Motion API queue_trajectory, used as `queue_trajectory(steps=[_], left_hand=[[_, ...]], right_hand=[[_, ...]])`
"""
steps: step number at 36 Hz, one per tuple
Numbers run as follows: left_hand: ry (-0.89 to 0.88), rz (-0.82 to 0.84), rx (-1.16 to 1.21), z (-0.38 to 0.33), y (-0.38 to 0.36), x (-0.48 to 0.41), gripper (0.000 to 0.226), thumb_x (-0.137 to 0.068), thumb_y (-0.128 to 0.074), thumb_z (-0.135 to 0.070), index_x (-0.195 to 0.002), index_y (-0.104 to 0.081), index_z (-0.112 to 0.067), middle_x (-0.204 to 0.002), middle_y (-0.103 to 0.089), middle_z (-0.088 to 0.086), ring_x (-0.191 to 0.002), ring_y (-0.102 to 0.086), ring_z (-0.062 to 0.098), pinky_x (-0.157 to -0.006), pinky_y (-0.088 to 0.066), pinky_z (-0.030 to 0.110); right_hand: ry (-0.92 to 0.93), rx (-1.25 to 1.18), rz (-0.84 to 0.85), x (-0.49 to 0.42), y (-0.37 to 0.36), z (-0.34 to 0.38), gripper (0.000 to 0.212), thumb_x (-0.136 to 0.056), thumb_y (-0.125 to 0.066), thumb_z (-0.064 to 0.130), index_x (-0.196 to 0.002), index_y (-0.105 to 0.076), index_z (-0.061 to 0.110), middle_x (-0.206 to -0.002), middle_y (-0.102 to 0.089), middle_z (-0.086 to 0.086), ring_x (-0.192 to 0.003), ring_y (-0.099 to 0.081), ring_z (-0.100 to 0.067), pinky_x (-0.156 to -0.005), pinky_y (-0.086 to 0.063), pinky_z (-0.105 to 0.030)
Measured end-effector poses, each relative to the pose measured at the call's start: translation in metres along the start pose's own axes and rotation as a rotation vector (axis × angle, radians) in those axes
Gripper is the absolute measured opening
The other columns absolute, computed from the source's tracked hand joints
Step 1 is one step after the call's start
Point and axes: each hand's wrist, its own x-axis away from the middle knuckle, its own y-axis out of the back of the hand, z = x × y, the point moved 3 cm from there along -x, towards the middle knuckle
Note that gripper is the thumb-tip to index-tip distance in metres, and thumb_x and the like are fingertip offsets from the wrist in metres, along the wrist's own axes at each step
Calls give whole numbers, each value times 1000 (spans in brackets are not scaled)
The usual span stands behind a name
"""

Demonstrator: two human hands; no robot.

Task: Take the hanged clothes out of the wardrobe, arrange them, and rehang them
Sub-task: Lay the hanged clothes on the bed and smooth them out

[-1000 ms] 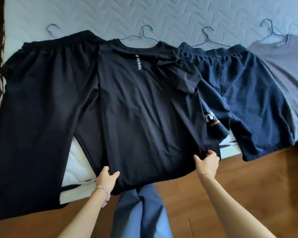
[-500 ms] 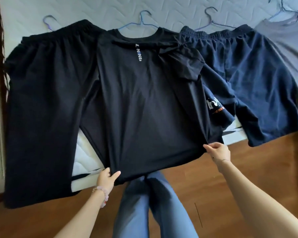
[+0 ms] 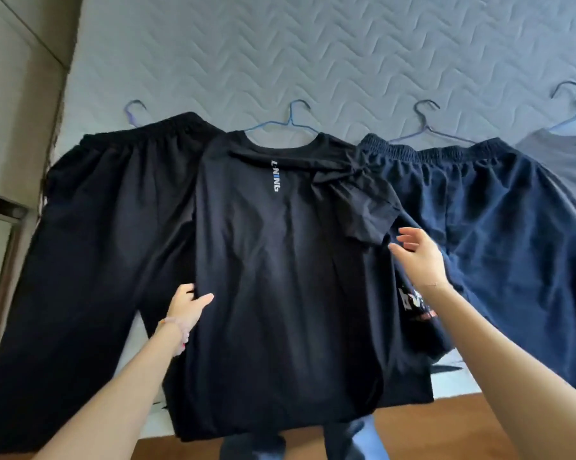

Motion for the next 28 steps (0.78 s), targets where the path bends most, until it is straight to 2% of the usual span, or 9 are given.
queue_trajectory(steps=[2,4,9,12,15,19,23,26,28], left_hand=[[5,-26,61,-24,-6,-15,47,-87,-63,-9,-129,-42,-5,-117,-59,13,-95,-56,23,-77,-45,30],[5,-55,96,-44,-10,-34,49,-86,-64,-11,-130,-42,-8,-115,-60,11,-95,-56,24,-81,-46,34],[-22,-156,189,-90,-9,-75,64,-86,-65,-19,-141,-32,-13,-141,-46,7,-124,-48,26,-103,-38,37],[20,-179,290,-115,-2,-100,69,-84,-67,-32,-142,-31,-20,-143,-44,7,-130,-43,27,-109,-32,38],[17,-180,293,-130,7,-129,65,-79,-70,-38,-136,-41,-25,-142,-45,8,-129,-44,27,-110,-33,39],[-64,-124,278,-153,8,-159,49,-83,-67,-33,-128,-54,-19,-137,-51,7,-129,-45,23,-110,-33,34],[-105,-34,288,-180,0,-179,48,-89,-60,-34,-133,-49,-17,-137,-49,5,-132,-42,24,-112,-30,34],[-109,62,330,-204,-6,-189,42,-91,-58,-33,-129,-53,-16,-130,-53,-2,-114,-48,10,-104,-31,24],[-125,90,345,-221,-4,-194,46,-89,-61,-36,-129,-54,-13,-132,-51,-5,-122,-44,8,-111,-25,25]], right_hand=[[43,27,46,-31,-2,18,37,-84,-63,15,-121,-56,10,-117,-62,-6,-110,-57,-21,-93,-39,-26],[87,53,84,-58,-5,34,40,-87,-61,16,-125,-54,10,-125,-60,-6,-117,-54,-20,-96,-38,-28],[177,124,169,-119,-22,74,48,-89,-60,23,-134,-48,13,-134,-54,-2,-125,-49,-18,-100,-36,-28],[239,164,195,-149,-39,97,51,-89,-60,22,-136,-45,11,-137,-52,-5,-127,-48,-19,-100,-34,-24],[279,202,221,-174,-59,113,50,-89,-59,21,-135,-46,9,-135,-54,-8,-125,-49,-22,-102,-34,-26],[278,285,249,-203,-86,119,51,-89,-58,23,-136,-45,7,-134,-54,-11,-126,-47,-27,-106,-35,-34],[248,411,168,-231,-98,117,46,-90,-54,29,-132,-49,12,-126,-60,-10,-125,-44,-31,-105,-38,-46],[251,539,142,-241,-100,116,30,-92,-51,29,-118,-60,16,-118,-63,-10,-124,-41,-31,-101,-38,-51],[274,590,141,-247,-101,116,27,-92,-51,26,-114,-63,16,-112,-65,-13,-122,-42,-32,-99,-39,-50]])
